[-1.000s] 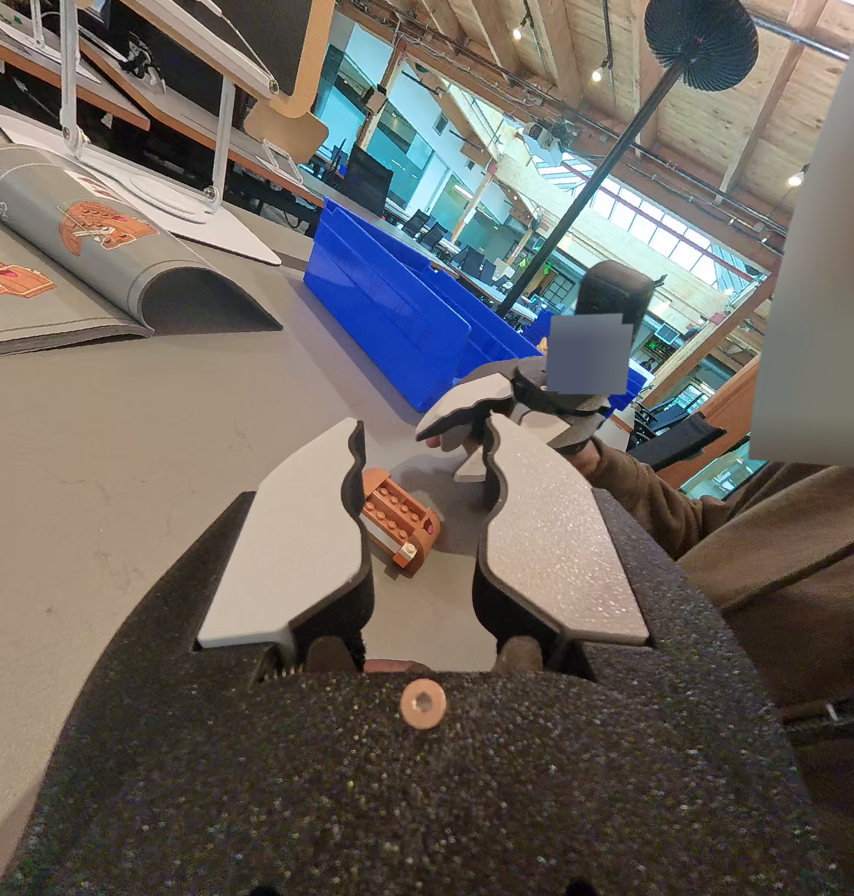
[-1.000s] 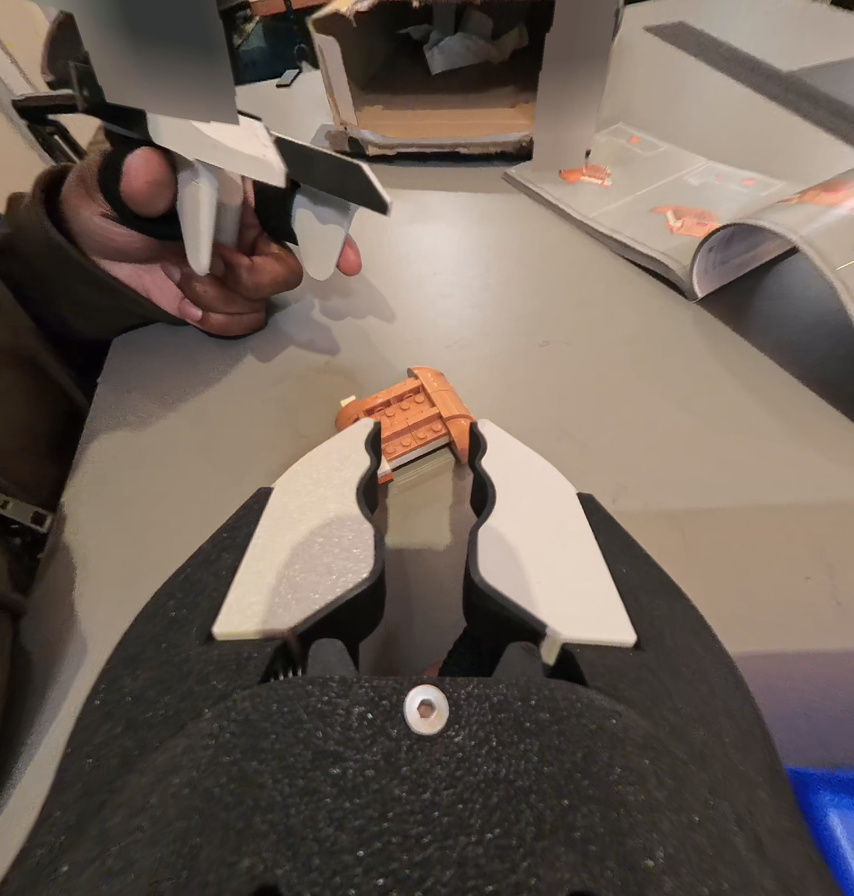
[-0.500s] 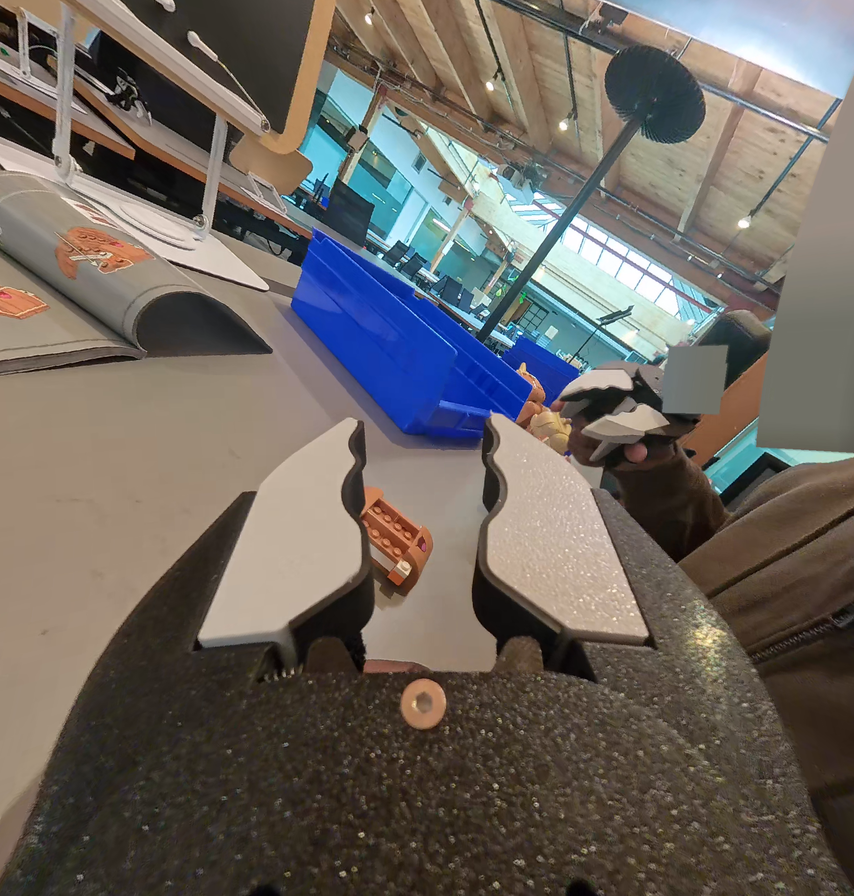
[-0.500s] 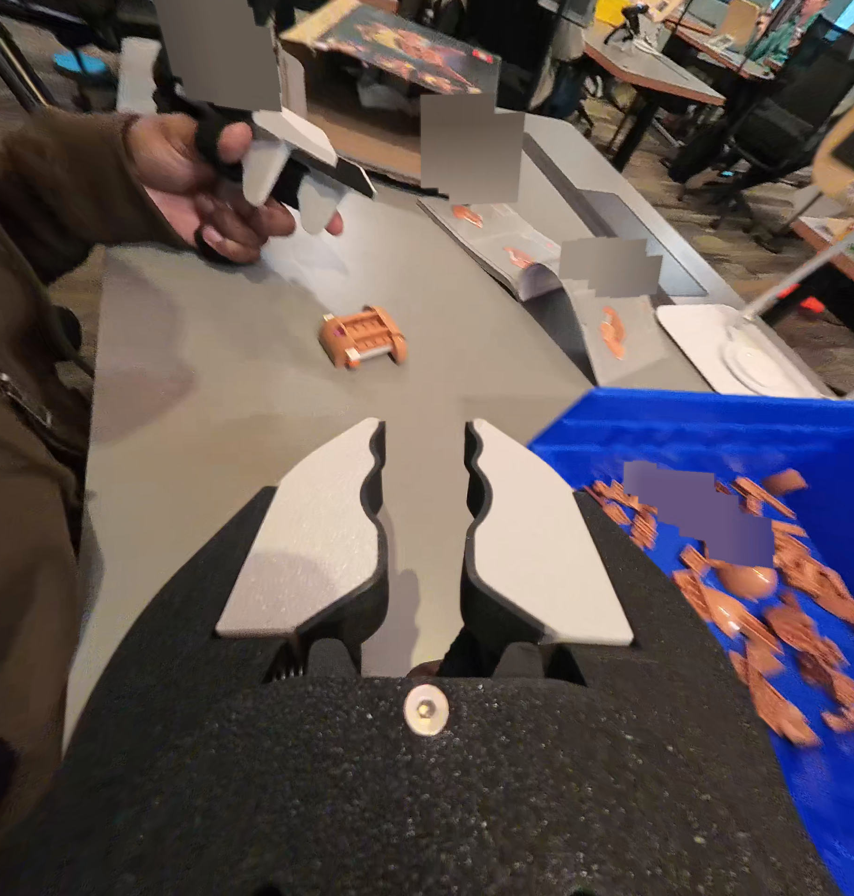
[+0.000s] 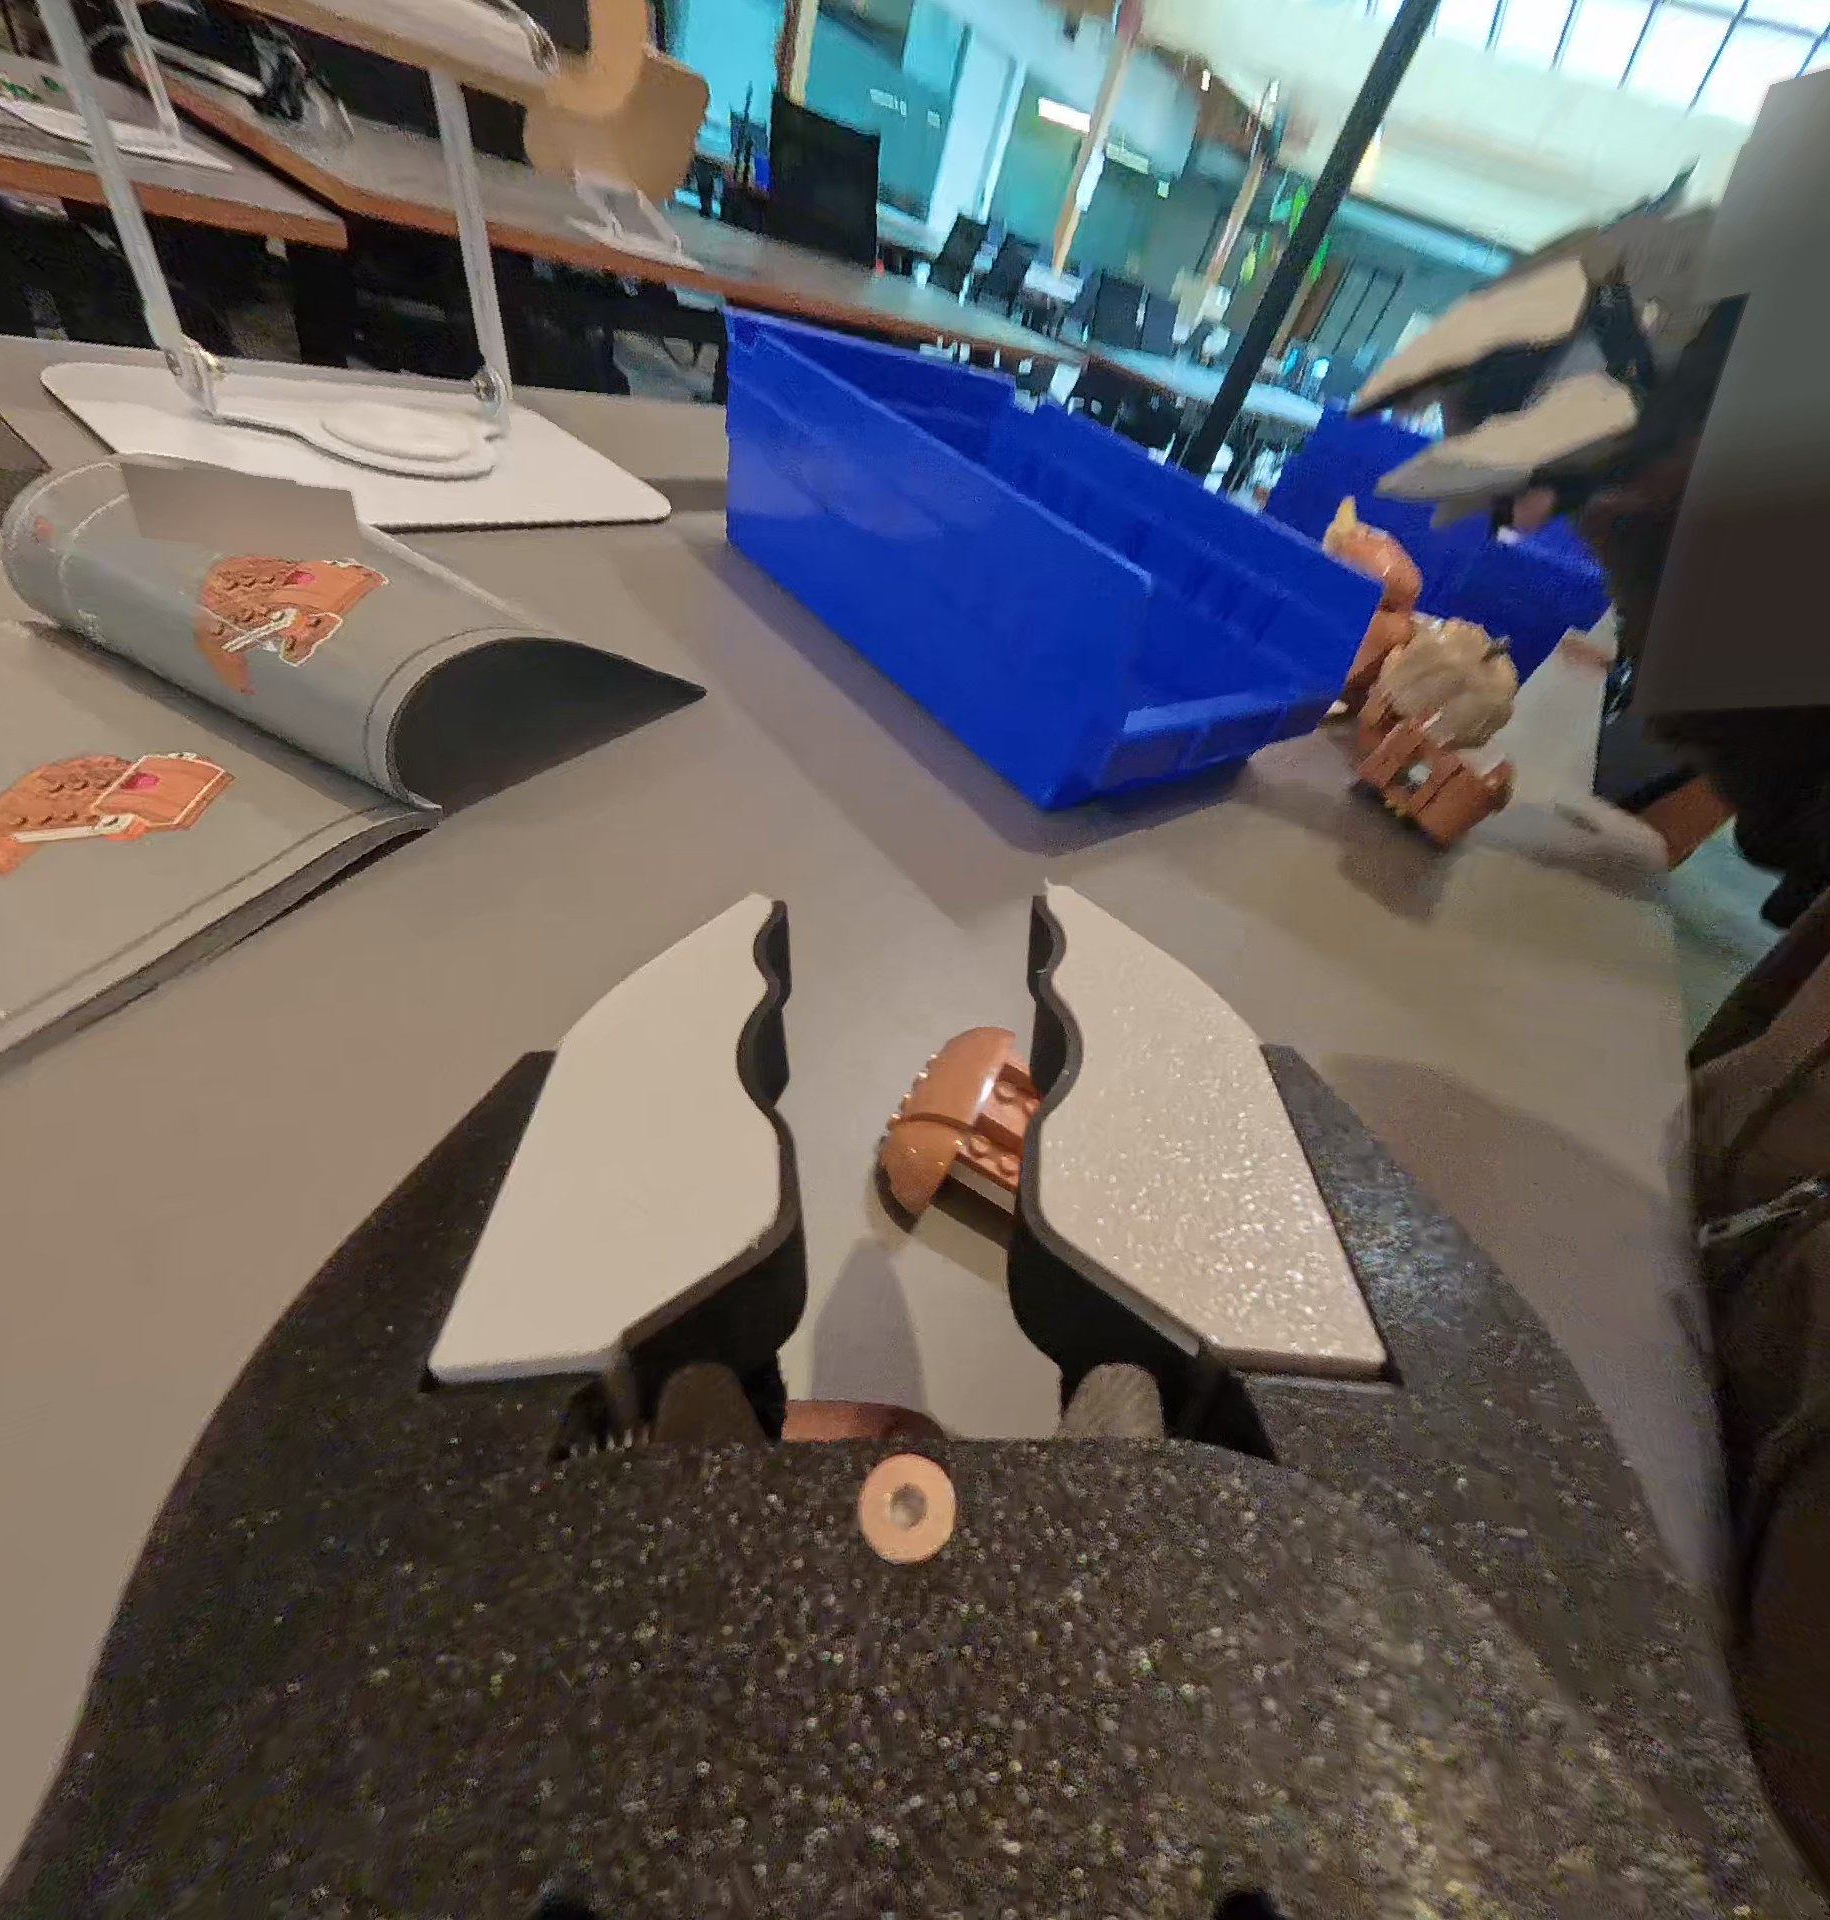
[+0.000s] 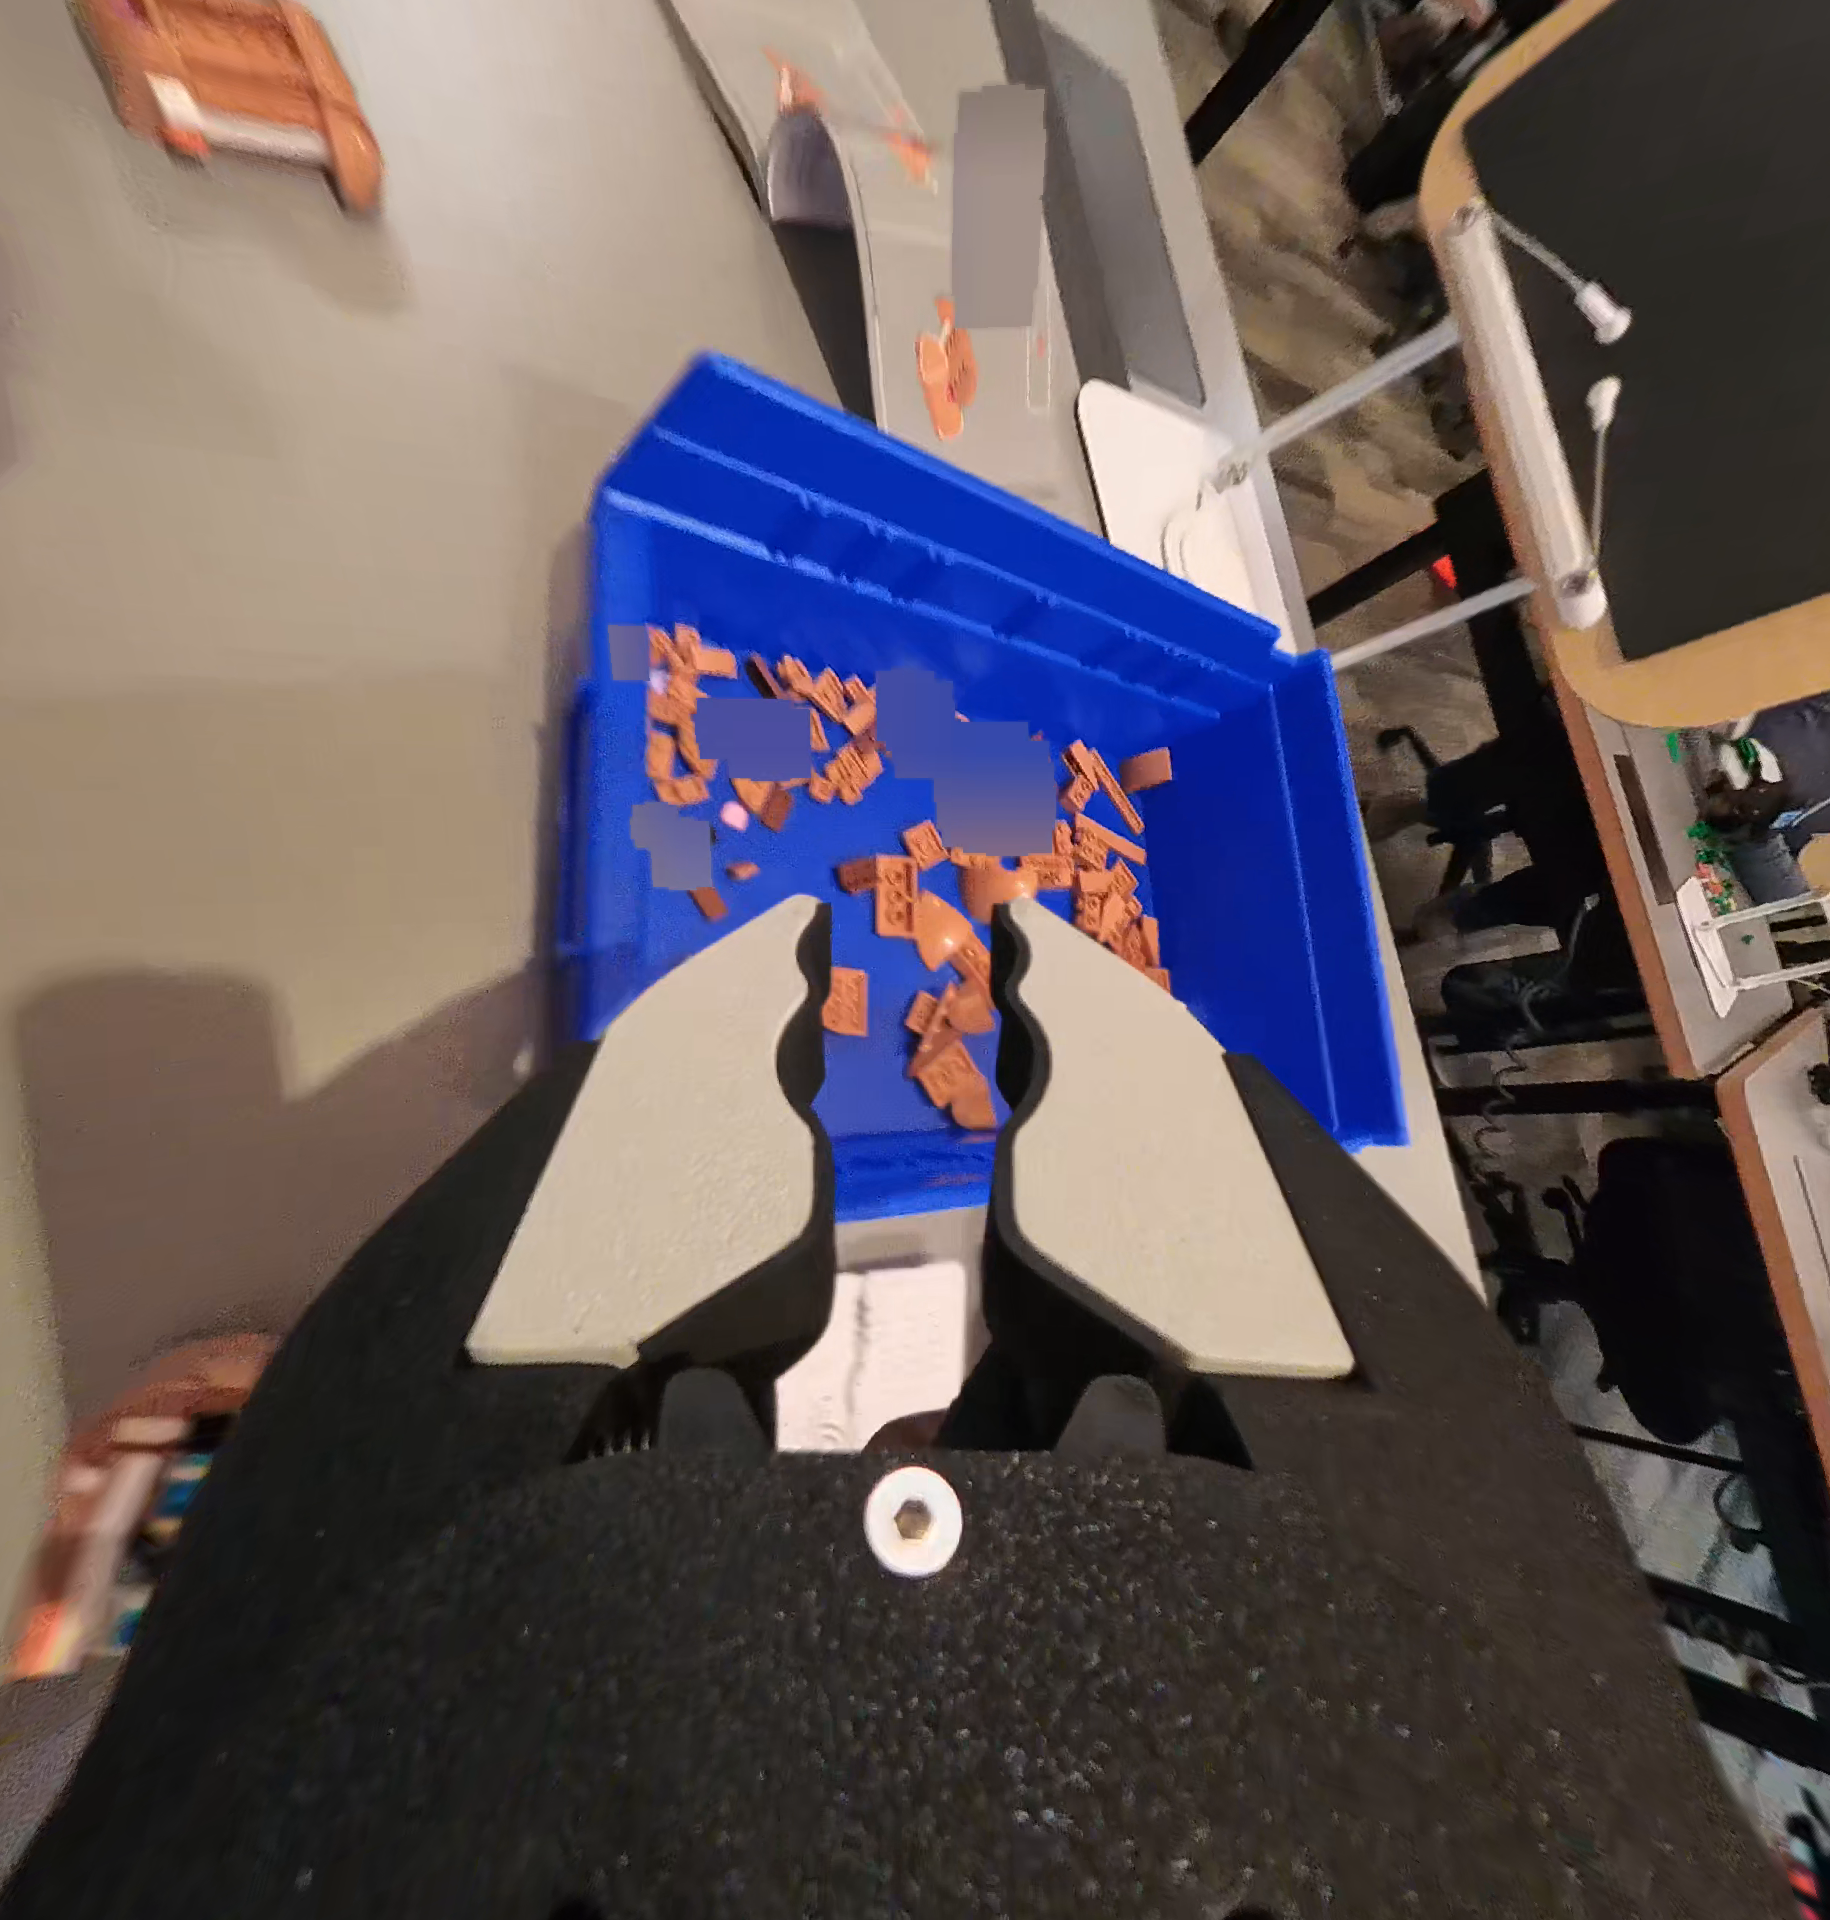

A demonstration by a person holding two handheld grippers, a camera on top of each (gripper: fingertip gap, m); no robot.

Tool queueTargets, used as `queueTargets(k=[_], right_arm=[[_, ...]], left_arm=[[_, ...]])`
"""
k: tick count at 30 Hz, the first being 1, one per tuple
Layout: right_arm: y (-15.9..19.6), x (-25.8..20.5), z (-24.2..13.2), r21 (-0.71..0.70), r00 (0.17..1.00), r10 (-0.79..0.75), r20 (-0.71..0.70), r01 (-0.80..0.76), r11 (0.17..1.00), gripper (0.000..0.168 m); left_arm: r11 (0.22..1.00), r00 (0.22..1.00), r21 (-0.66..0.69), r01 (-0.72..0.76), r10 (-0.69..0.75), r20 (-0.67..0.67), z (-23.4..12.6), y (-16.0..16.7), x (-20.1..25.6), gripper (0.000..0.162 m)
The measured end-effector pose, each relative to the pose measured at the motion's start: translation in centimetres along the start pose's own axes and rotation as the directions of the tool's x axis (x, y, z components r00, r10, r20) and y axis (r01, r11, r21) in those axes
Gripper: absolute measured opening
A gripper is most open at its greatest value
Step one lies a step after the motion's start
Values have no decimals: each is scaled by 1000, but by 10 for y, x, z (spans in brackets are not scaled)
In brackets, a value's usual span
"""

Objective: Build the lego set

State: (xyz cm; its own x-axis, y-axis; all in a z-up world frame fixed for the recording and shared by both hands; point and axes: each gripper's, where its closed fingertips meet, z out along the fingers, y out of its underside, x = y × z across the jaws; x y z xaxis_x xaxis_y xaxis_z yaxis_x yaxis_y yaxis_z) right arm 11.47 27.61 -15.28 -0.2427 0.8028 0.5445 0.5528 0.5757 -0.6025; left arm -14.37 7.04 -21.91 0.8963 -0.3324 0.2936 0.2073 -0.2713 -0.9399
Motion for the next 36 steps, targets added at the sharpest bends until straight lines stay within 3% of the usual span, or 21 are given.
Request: queueTargets(k=[5,11,20,29,36], right_arm=[[11,12,15,-64,997,6,81,0,998,33],[-13,-10,-2,-56,998,-20,58,23,998,30],[-14,-29,-7,-177,989,-76,124,98,979,30],[11,-15,35,-314,963,-134,236,206,927,32],[45,-17,76,-442,864,-126,488,369,817,36]], left_arm=[[998,1000,-54,15,-16,-21,19,3,-4,44],[1000,999,24,12,-13,51,-1,-3,-2,42],[1000,999,-18,24,-23,38,-2,9,9,42],[999,999,-30,32,-31,42,-2,11,11,42],[998,996,-10,68,-68,53,-5,10,6,42]])
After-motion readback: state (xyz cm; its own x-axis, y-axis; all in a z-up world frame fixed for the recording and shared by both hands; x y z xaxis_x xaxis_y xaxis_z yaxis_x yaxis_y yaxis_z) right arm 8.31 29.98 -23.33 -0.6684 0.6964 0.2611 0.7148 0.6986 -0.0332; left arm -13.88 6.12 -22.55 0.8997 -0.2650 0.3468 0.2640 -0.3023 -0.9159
